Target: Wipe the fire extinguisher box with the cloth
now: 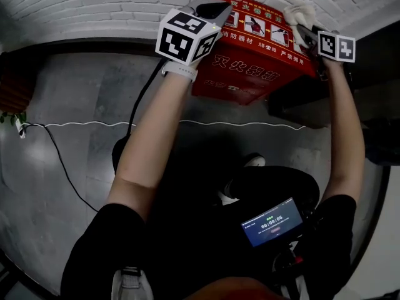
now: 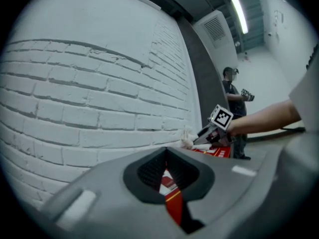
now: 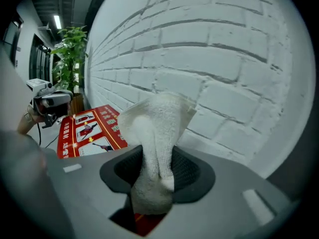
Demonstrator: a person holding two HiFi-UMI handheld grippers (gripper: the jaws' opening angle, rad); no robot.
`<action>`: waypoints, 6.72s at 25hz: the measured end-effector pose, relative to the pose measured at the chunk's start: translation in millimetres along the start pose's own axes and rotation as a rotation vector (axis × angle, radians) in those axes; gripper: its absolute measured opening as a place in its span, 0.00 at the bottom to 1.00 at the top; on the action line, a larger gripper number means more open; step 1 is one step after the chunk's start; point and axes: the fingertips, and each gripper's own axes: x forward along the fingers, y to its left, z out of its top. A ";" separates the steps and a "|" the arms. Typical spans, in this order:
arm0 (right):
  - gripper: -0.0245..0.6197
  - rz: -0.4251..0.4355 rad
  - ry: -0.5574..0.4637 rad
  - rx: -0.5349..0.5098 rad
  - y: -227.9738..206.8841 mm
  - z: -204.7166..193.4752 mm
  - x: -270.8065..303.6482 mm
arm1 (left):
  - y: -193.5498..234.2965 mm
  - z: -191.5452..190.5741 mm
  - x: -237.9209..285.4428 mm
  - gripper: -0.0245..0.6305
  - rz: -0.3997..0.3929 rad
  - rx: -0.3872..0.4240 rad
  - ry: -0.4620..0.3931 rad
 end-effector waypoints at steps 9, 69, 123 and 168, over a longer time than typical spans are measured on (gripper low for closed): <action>0.29 -0.094 0.030 0.059 -44.7 -28.1 -28.4 | -3.2 -0.4 -3.1 0.04 0.004 0.003 0.003; 0.29 0.070 -0.085 0.181 2.8 -84.0 -104.3 | -145.6 -28.1 42.7 0.04 -0.244 0.134 0.127; 0.29 0.485 -0.601 1.070 -9.3 -223.9 53.1 | -323.6 -180.6 167.8 0.04 -0.360 0.325 0.179; 0.29 0.292 -0.259 1.290 33.9 -471.1 178.3 | -324.8 -317.5 169.9 0.04 -0.430 0.312 0.428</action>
